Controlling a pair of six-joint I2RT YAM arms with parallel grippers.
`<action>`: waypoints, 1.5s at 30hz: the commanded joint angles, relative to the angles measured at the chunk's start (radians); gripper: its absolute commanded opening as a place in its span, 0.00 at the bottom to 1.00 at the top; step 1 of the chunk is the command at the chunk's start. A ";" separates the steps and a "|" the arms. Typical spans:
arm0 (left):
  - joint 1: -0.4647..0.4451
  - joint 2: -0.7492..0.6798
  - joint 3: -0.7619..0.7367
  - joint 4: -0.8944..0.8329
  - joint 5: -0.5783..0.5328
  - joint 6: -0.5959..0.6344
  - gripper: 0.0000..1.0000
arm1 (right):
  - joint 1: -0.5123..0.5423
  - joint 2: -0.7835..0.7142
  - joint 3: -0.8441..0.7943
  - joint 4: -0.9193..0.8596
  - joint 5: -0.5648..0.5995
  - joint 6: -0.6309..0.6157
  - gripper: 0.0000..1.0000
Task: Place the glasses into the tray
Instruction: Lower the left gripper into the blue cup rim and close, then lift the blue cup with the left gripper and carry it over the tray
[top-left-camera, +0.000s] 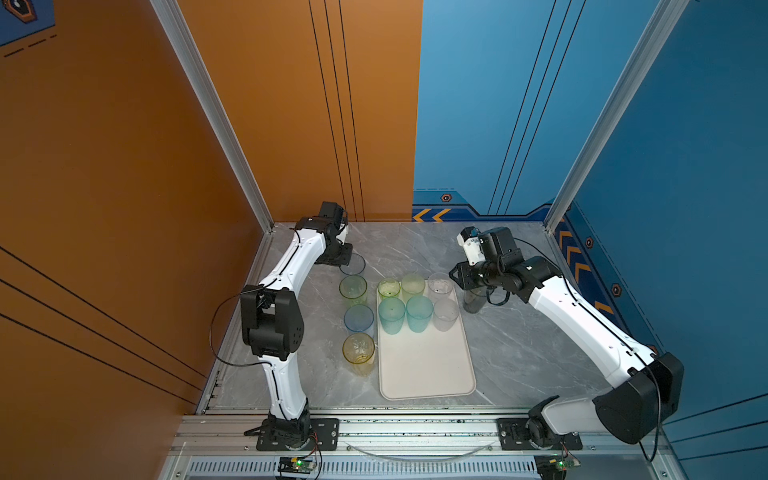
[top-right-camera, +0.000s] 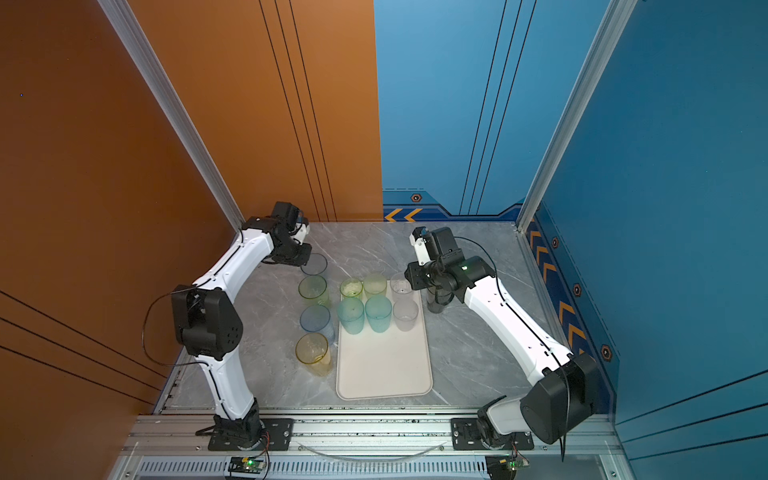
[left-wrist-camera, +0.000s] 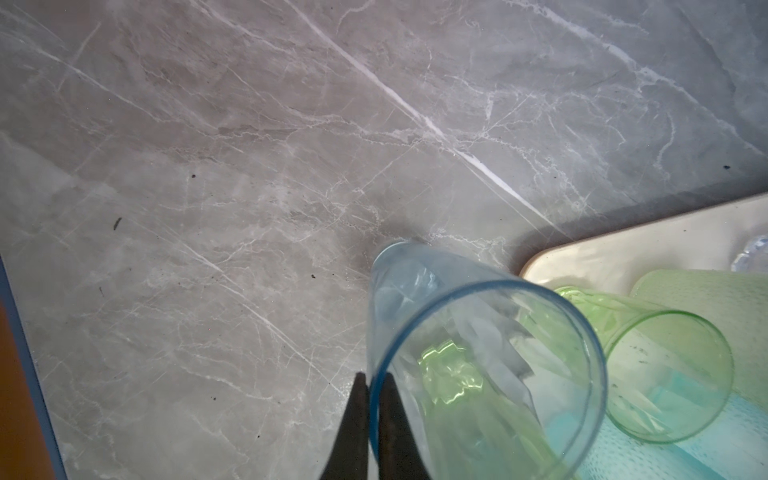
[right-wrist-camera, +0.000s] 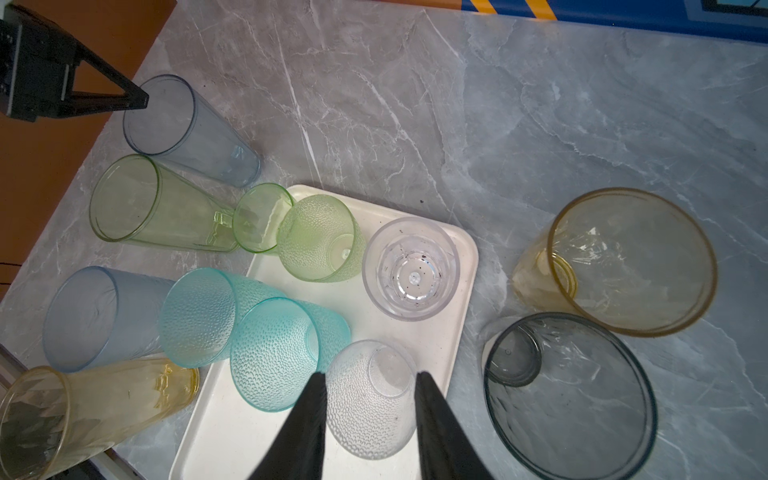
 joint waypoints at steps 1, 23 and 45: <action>0.008 -0.094 0.032 0.051 -0.023 0.006 0.00 | -0.006 -0.020 -0.023 0.020 -0.017 0.021 0.34; -0.383 -0.628 0.001 -0.068 -0.051 0.019 0.01 | -0.155 -0.206 -0.129 -0.037 0.133 0.075 0.34; -0.758 -0.300 -0.064 -0.218 0.097 -0.045 0.00 | -0.189 -0.203 -0.121 -0.016 0.088 0.132 0.34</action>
